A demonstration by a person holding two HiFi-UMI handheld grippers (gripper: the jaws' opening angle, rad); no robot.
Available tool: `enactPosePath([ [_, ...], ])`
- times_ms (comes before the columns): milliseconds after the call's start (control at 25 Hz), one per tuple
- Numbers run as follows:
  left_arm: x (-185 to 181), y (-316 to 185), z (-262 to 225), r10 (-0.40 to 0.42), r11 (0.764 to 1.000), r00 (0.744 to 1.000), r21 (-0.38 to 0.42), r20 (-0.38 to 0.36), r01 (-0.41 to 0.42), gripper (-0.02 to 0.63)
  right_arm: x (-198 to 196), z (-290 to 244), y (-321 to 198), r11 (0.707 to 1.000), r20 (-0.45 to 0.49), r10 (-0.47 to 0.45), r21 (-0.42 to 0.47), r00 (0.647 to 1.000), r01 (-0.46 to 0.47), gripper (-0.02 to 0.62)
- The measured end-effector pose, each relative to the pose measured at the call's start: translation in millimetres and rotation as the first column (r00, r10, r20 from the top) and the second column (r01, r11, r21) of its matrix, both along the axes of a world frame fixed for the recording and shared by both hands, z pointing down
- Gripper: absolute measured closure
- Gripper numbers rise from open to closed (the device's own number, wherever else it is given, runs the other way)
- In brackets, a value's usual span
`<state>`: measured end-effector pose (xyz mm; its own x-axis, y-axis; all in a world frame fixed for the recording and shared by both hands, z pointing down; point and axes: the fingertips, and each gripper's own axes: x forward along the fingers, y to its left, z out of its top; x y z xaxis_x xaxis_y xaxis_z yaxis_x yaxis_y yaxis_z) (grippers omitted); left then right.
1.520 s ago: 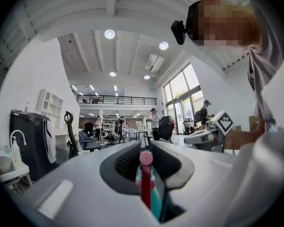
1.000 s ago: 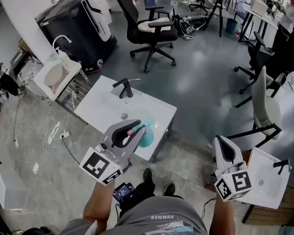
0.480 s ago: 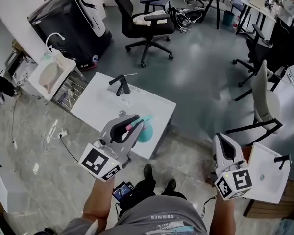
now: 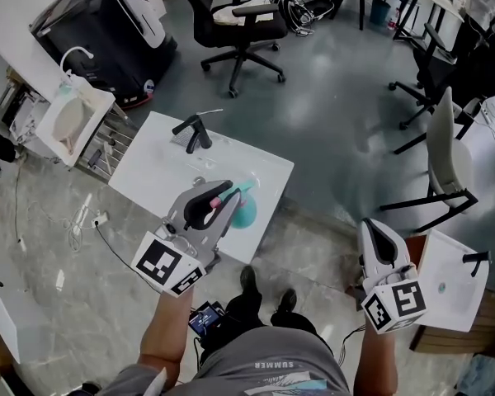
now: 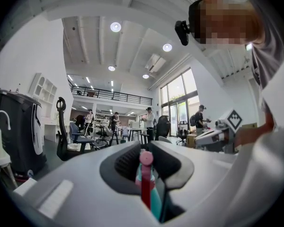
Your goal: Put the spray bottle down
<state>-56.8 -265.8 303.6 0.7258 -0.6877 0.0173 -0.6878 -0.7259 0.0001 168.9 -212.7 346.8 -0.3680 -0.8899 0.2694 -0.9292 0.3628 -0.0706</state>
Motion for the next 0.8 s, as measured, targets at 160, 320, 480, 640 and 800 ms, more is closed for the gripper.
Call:
enactPosePath([
  [160, -1, -17, 11, 0.004, 1.0, 1.0, -0.01, -0.005, -0.004, 0.551, -2, 9, -10, 1.0, -0.007, 0.008, -0.021, 1.0, -0.008, 0.595],
  [320, -3, -35, 24, 0.005, 1.0, 1.0, -0.023, -0.01, -0.006, 0.551, -5, 19, -18, 0.999, -0.014, 0.014, -0.041, 1.0, -0.014, 0.595],
  [480, -3, -50, 40, 0.006, 0.999, 1.0, -0.037, -0.014, -0.007, 0.551, -6, 32, -27, 0.998, -0.016, 0.017, -0.063, 1.0, -0.018, 0.595],
  [640, -7, -66, 56, 0.007, 0.999, 1.0, -0.053, -0.018, -0.008, 0.551, -13, 46, -35, 0.996, -0.018, 0.02, -0.089, 1.0, -0.022, 0.595],
  [800, -12, -83, 72, 0.005, 0.997, 1.0, -0.072, -0.026, -0.007, 0.551, -19, 58, -43, 0.993, -0.021, 0.027, -0.114, 0.999, -0.03, 0.595],
])
